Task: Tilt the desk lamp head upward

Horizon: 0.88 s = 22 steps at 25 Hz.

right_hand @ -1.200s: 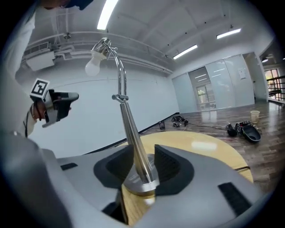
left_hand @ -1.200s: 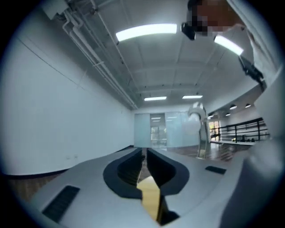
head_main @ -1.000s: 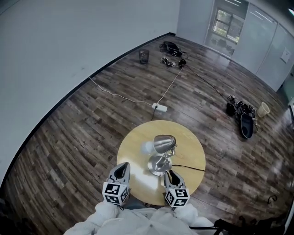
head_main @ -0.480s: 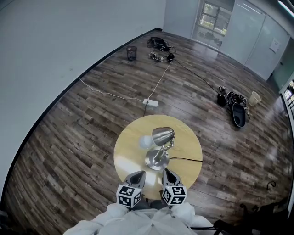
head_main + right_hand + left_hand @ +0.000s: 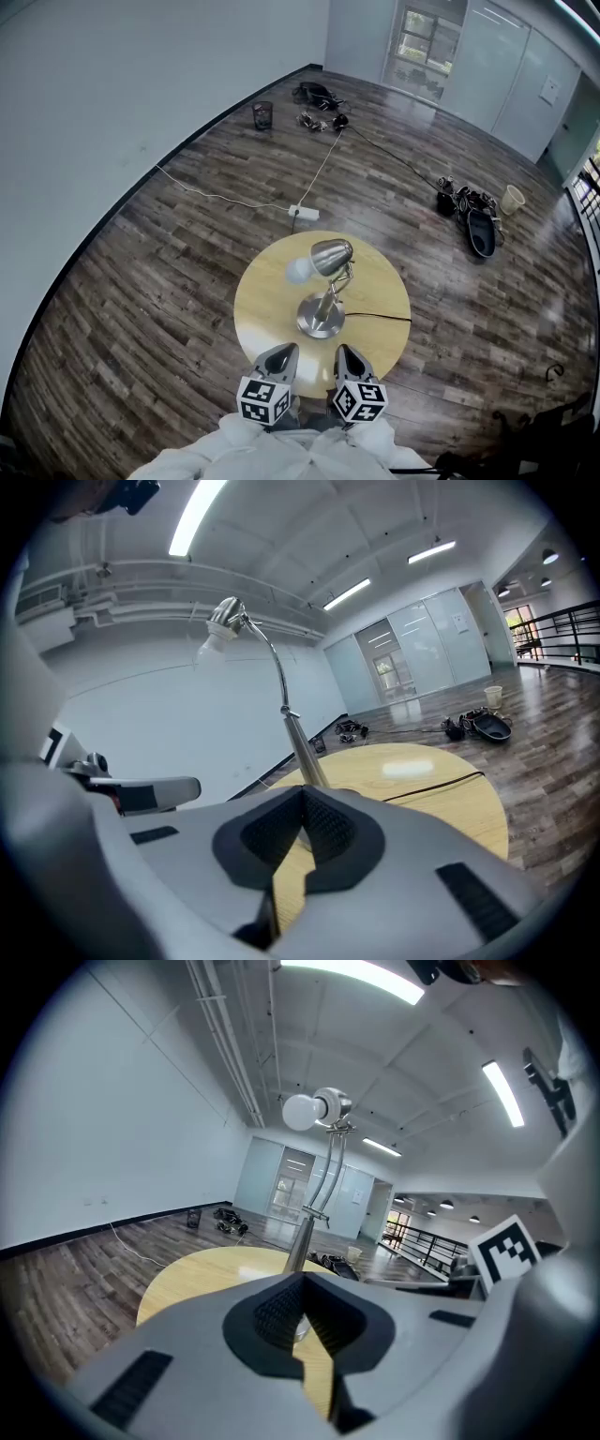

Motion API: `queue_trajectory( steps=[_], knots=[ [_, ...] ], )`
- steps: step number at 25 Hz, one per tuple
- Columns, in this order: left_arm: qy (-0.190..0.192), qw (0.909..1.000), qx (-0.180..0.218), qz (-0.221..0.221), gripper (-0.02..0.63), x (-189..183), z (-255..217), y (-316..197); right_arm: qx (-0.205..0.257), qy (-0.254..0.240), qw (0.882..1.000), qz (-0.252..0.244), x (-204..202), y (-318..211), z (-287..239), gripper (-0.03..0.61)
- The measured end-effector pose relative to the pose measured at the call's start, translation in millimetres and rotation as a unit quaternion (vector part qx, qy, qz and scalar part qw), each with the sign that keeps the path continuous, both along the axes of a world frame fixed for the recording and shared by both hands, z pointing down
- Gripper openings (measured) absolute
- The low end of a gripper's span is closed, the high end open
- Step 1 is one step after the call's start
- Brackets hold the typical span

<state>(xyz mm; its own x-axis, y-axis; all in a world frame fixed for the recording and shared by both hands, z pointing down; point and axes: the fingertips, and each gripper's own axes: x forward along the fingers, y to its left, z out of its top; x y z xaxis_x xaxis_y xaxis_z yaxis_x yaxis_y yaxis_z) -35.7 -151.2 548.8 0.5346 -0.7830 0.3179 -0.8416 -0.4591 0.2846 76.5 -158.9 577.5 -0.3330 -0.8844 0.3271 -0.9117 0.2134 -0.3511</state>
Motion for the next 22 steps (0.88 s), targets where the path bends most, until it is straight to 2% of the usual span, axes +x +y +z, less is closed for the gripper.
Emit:
queue_trajectory(
  steps=[6,12,16,19,22],
  knots=[
    [-0.004,0.9996,-0.008,-0.027,0.002,5,4,48,0.007,-0.011,1.000,-0.018,6,50,-2,0.012],
    [-0.007,0.9983,-0.008,-0.057,0.002,19,4,124,-0.001,-0.012,1.000,-0.021,39,129,5,0.012],
    [-0.010,0.9964,-0.002,-0.085,0.002,9,-7,161,0.007,-0.011,0.999,-0.029,47,173,-2,0.012],
    [-0.008,0.9961,0.008,-0.088,0.002,7,-20,180,0.017,-0.020,0.999,-0.032,44,193,-14,0.012],
    [0.011,0.9973,0.014,-0.071,0.002,17,-26,198,0.029,-0.025,0.999,-0.035,40,209,-23,0.012]
  ],
)
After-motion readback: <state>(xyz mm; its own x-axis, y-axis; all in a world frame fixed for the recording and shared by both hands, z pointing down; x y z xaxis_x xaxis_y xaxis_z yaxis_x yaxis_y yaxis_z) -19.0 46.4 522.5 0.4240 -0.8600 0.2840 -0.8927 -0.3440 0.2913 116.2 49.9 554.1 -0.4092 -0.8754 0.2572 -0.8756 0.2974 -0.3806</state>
